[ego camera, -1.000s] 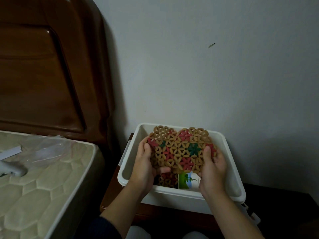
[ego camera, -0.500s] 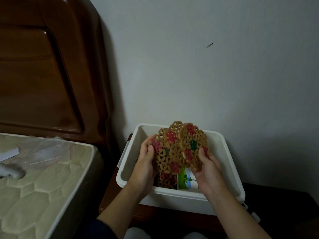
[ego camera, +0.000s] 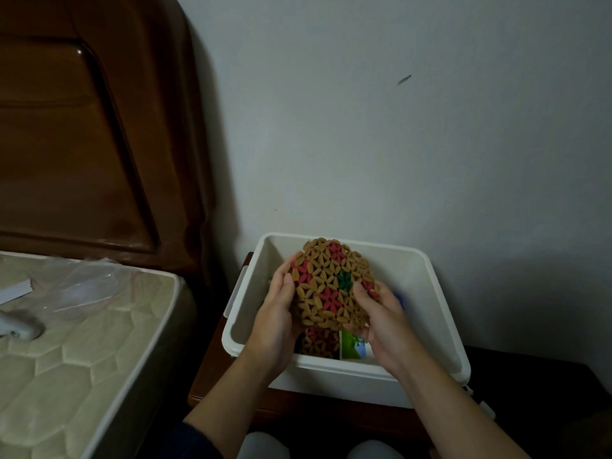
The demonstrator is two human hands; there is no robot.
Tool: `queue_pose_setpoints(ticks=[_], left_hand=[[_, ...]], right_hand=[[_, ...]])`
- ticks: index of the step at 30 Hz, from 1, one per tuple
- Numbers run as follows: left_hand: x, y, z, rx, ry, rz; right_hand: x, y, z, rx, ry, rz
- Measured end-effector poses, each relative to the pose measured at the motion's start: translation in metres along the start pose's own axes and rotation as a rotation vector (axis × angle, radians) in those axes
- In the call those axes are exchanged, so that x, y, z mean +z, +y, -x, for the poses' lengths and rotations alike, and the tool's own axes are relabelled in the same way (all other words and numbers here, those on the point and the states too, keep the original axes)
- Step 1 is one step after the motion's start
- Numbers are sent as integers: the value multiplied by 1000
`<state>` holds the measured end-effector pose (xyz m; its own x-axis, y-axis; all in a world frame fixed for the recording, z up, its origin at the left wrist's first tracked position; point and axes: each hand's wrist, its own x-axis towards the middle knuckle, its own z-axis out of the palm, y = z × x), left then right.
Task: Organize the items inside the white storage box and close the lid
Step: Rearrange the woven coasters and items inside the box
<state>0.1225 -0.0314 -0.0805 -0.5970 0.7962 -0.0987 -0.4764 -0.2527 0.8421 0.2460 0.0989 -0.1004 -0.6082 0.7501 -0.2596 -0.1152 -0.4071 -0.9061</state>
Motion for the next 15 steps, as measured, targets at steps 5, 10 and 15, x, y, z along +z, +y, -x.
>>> queue_pose_setpoints(ticks=[5, 10, 15], left_hand=[[-1, -1, 0, -38, -36, -43], [0, 13, -10, -107, -65, -234], [6, 20, -21, -44, 27, -242]], right_hand=[[6, -4, 5, 91, -118, 57], [6, -23, 3, -60, -66, 297], [17, -46, -6, -113, -150, 456]])
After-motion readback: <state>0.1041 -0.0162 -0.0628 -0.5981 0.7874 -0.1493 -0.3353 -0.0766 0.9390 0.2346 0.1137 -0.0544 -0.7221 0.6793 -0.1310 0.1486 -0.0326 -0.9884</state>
